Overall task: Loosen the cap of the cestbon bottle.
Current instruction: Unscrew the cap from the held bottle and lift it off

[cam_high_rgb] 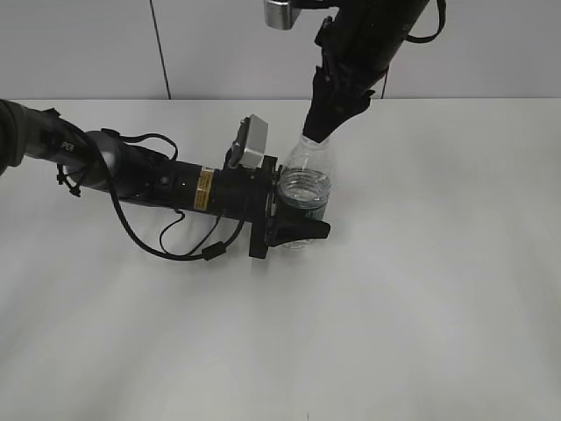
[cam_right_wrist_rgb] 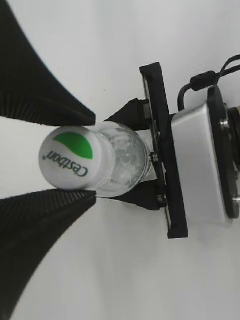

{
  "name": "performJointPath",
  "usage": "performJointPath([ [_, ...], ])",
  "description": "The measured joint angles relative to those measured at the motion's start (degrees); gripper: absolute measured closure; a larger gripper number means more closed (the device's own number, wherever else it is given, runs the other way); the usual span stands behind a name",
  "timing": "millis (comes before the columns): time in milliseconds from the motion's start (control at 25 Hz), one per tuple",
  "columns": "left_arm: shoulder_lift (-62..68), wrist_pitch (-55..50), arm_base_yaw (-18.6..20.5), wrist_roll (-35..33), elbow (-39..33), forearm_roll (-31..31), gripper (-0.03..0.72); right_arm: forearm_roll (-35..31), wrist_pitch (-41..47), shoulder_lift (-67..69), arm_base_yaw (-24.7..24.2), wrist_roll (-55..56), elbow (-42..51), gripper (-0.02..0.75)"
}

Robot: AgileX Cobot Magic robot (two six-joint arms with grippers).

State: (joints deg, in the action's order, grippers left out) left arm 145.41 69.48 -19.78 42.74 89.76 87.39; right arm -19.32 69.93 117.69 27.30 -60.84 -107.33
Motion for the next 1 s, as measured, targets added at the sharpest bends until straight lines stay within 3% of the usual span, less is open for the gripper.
performJointPath([
  [560, 0.00, 0.00, 0.05, -0.11, 0.00, 0.07, 0.280, -0.10, 0.00, 0.00, 0.00, -14.26, 0.00, 0.441],
  [1000, 0.00, 0.00, 0.05, 0.18, 0.00, 0.06, 0.280, -0.10, -0.04, -0.28, 0.00, -16.01, 0.00, 0.444],
])
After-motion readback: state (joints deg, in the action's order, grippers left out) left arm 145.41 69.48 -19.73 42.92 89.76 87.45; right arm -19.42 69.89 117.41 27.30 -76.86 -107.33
